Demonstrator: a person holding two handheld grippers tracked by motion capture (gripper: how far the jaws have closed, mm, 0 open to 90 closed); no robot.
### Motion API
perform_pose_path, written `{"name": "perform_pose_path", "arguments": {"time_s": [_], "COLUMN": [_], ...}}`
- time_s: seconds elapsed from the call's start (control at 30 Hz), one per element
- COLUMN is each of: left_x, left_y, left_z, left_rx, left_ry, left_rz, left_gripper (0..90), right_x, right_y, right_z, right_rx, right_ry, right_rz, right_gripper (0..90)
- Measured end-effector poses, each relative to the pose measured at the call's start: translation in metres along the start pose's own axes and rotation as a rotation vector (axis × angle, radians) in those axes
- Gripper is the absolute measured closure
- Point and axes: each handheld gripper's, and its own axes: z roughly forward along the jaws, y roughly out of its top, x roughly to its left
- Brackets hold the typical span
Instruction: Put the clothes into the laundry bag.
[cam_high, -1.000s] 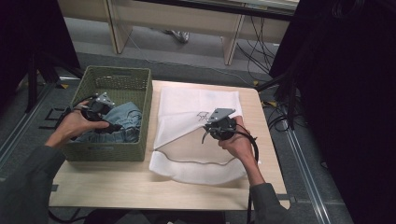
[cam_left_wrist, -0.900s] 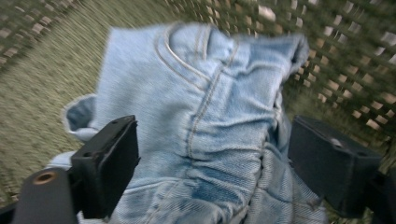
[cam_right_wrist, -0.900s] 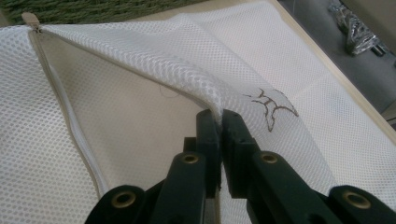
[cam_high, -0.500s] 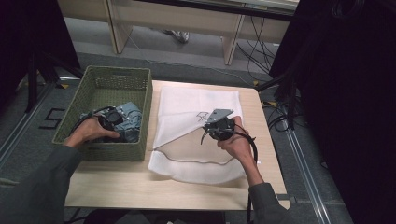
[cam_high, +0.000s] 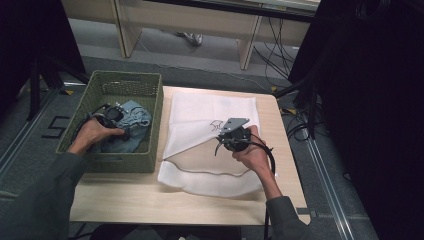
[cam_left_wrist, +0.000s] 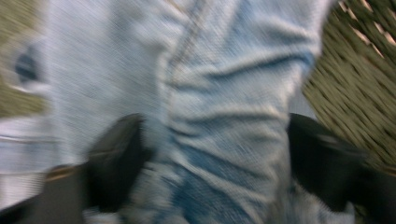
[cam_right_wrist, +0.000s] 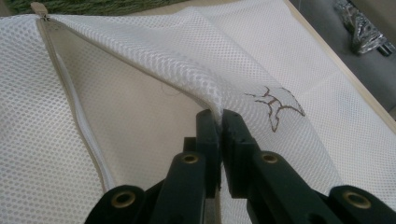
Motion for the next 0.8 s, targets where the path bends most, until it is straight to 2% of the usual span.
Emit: {"name": "perform_pose_path", "arguments": {"time_s": [0.1,0.13,0.2,0.23,0.27,0.33,0.37,0.4,0.43,0.47,0.5,0.53,0.57,0.6,0.63,0.67,0.7,0.77,0.8], "left_x": [-0.002,-0.004,-0.007,-0.008,-0.009,-0.012,-0.014,-0.016,-0.017,-0.019,-0.018,-0.02,-0.017,-0.015,-0.014,-0.013,-0.01,-0.011,-0.009], "left_y": [-0.004,-0.005,-0.005,-0.005,-0.004,-0.005,-0.005,-0.004,-0.005,-0.005,-0.004,-0.003,-0.003,-0.003,-0.005,-0.005,-0.004,-0.004,-0.003], "left_z": [0.008,0.01,0.013,0.014,0.015,0.018,0.02,0.022,0.024,0.026,0.024,0.022,0.017,0.014,0.013,0.012,0.01,0.01,0.007], "left_rx": [0.005,0.014,0.028,0.035,0.056,0.082,0.09,0.096,0.084,0.072,0.095,0.081,0.091,0.073,0.061,0.055,0.072,0.04,0.044], "left_ry": [-0.011,-0.025,-0.027,-0.012,-0.003,0.025,0.044,0.057,0.059,0.063,0.062,0.059,0.076,0.107,0.115,0.108,0.112,0.117,0.13], "left_rz": [0.013,0.025,0.044,0.063,0.093,0.146,0.165,0.177,0.167,0.134,0.13,0.113,0.127,0.124,0.119,0.11,0.134,0.109,0.127], "left_gripper": [11.1,6.5,0.0,0.0,0.0,0.0,0.0,0.0,0.0,0.0,2.8,20.7,20.7,35.6,47.5,52.0,54.7,59.1,61.5], "right_x": [-0.002,0.0,0.001,0.0,0.0,0.0,0.0,0.0,-0.001,-0.001,0.0,-0.001,-0.001,-0.001,0.0,-0.001,-0.001,0.001,0.0], "right_y": [0.001,0.0,-0.001,-0.001,-0.001,-0.001,-0.001,-0.001,-0.001,-0.001,-0.002,-0.001,-0.001,-0.002,-0.002,-0.001,-0.001,-0.001,-0.002], "right_z": [0.001,-0.001,0.0,-0.001,0.0,0.0,0.0,0.0,0.0,0.0,-0.001,0.0,0.0,0.0,0.0,-0.001,-0.001,-0.001,-0.001], "right_rx": [0.008,0.022,0.01,0.016,0.008,0.009,0.018,0.008,0.007,0.006,0.009,0.003,0.003,0.003,0.004,0.003,0.006,0.008,0.005], "right_ry": [0.016,0.017,0.003,0.011,-0.002,0.005,0.017,0.009,0.01,0.006,0.005,0.004,0.004,0.004,0.004,0.004,0.006,0.003,0.006], "right_rz": [-0.028,-0.016,-0.003,-0.018,-0.02,-0.016,-0.017,-0.013,-0.025,-0.015,-0.001,-0.021,-0.021,-0.021,-0.02,-0.021,-0.025,0.002,-0.005], "right_gripper": [86.8,86.7,86.7,86.7,86.7,86.6,86.6,86.5,86.5,86.5,86.5,86.5,86.5,86.5,86.5,86.5,86.5,86.5,86.5]}}
